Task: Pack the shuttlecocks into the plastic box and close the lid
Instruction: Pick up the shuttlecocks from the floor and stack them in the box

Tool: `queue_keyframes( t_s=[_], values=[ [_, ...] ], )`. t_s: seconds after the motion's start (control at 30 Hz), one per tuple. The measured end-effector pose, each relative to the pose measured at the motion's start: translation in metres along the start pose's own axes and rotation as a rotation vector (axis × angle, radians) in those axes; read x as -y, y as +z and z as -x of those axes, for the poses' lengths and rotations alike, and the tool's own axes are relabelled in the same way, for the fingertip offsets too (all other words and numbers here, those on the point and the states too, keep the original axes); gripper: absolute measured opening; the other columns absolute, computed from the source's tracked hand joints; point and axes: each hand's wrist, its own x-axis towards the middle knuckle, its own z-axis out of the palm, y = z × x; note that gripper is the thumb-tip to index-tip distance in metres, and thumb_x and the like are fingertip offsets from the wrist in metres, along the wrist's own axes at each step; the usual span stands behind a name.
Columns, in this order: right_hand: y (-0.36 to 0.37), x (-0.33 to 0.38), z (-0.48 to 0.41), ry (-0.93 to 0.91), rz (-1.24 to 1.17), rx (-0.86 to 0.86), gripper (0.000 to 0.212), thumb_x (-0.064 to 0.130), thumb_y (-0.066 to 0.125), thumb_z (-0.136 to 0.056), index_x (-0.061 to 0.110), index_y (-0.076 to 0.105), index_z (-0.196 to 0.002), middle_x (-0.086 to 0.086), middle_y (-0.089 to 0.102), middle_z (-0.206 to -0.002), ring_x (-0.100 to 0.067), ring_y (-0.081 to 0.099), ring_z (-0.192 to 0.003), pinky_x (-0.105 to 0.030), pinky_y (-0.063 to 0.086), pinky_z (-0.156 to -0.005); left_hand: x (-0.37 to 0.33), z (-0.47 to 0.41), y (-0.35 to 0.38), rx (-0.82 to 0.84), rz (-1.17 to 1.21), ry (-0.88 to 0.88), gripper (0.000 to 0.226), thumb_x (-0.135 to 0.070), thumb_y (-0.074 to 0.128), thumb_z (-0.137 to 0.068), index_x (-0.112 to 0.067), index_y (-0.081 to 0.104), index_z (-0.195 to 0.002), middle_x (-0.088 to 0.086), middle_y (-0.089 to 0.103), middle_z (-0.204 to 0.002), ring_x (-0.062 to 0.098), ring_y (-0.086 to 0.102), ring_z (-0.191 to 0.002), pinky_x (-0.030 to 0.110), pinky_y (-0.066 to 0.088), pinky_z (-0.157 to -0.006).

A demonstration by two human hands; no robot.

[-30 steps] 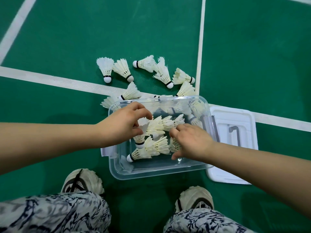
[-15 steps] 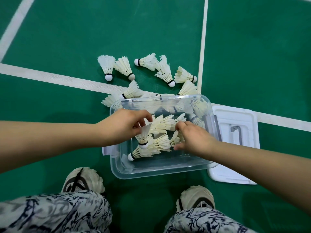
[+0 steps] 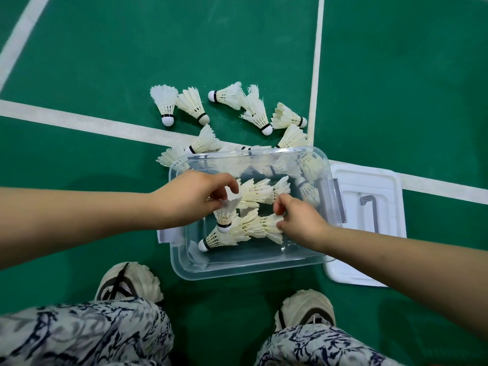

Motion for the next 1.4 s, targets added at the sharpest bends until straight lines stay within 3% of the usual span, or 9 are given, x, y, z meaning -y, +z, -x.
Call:
queue_keyframes(
  t_s=[0.17,0.33,0.47,0.6,0.83,1.03,1.13,1.23,1.4],
  values=[
    [0.006,0.003,0.002,-0.123,0.063,0.082,0.027,-0.006,0.047,-0.079,0.021,0.044,-0.085,0.002,0.05,-0.089,-0.016,0.045,-0.077,-0.022,0.033,-0.067,0.0,-0.002,0.002,0.026,-0.005,0.022,0.023,-0.014,0.056,-0.088,-0.021,0.056,-0.109,-0.016,0.056,-0.083,0.001,0.052,-0.075,0.002,0.035,-0.068],
    [0.01,0.002,-0.008,-0.177,0.115,0.144,0.033,-0.011,0.041,-0.075,0.019,0.047,-0.089,0.003,0.049,-0.095,-0.015,0.045,-0.087,-0.018,0.032,-0.068,-0.002,-0.005,0.005,0.087,-0.015,0.049,0.02,-0.014,0.056,-0.087,-0.021,0.058,-0.106,-0.014,0.055,-0.085,0.004,0.05,-0.075,0.01,0.033,-0.063],
    [0.009,0.004,-0.009,-0.144,0.081,0.18,0.034,-0.011,0.04,-0.076,0.019,0.046,-0.091,0.002,0.047,-0.097,-0.015,0.043,-0.085,-0.01,0.031,-0.059,-0.004,-0.007,0.007,0.11,0.01,0.057,0.02,-0.012,0.056,-0.087,-0.02,0.059,-0.104,-0.011,0.054,-0.087,0.001,0.049,-0.074,0.0,0.032,-0.064],
    [0.002,0.006,0.0,-0.164,0.158,0.123,0.025,0.003,0.047,-0.079,0.024,0.046,-0.092,0.007,0.043,-0.1,-0.015,0.045,-0.084,-0.024,0.034,-0.071,-0.004,-0.009,0.006,0.097,0.023,0.037,0.019,-0.012,0.056,-0.087,-0.02,0.059,-0.104,-0.01,0.055,-0.087,0.005,0.05,-0.078,0.003,0.033,-0.065],
    [-0.011,0.02,0.015,-0.235,0.148,-0.064,0.021,0.03,0.056,-0.083,0.024,0.05,-0.103,0.01,0.05,-0.102,-0.009,0.047,-0.079,-0.026,0.037,-0.068,-0.008,-0.011,0.005,0.098,0.031,0.038,0.019,-0.013,0.057,-0.087,-0.021,0.059,-0.104,-0.011,0.055,-0.088,0.005,0.05,-0.08,0.005,0.036,-0.067],
    [-0.008,0.035,0.016,-0.393,0.048,-0.094,0.027,0.039,0.063,-0.081,0.022,0.059,-0.102,0.006,0.048,-0.107,-0.01,0.043,-0.103,-0.026,0.036,-0.086,-0.014,-0.017,0.006,0.057,0.034,0.081,0.016,-0.01,0.058,-0.084,-0.016,0.061,-0.099,-0.009,0.061,-0.09,0.004,0.05,-0.08,0.001,0.033,-0.067],
    [-0.011,0.036,0.012,-0.421,0.075,-0.153,0.021,0.036,0.06,-0.086,0.016,0.065,-0.09,0.002,0.055,-0.092,-0.014,0.043,-0.091,-0.029,0.037,-0.079,-0.019,-0.02,0.005,0.016,-0.003,0.111,0.019,-0.01,0.059,-0.084,-0.017,0.06,-0.101,-0.012,0.055,-0.089,0.005,0.048,-0.084,0.006,0.032,-0.067],
    [-0.027,0.036,0.015,-0.391,0.089,-0.212,0.018,0.032,0.055,-0.088,0.018,0.062,-0.079,0.002,0.057,-0.078,-0.017,0.052,-0.076,-0.033,0.044,-0.068,-0.016,-0.025,0.002,-0.059,-0.045,0.126,0.038,-0.008,0.059,-0.082,-0.02,0.052,-0.117,-0.006,0.052,-0.112,0.013,0.044,-0.109,0.021,0.03,-0.088],
    [-0.048,0.027,0.021,-0.295,0.326,-0.333,0.017,0.029,0.047,-0.088,0.017,0.055,-0.079,-0.001,0.061,-0.08,-0.024,0.054,-0.073,-0.031,0.039,-0.059,-0.011,-0.027,0.004,-0.045,-0.062,0.105,0.046,-0.012,0.058,-0.083,-0.026,0.044,-0.124,-0.002,0.044,-0.129,0.014,0.041,-0.118,0.023,0.031,-0.093]
  ],
)
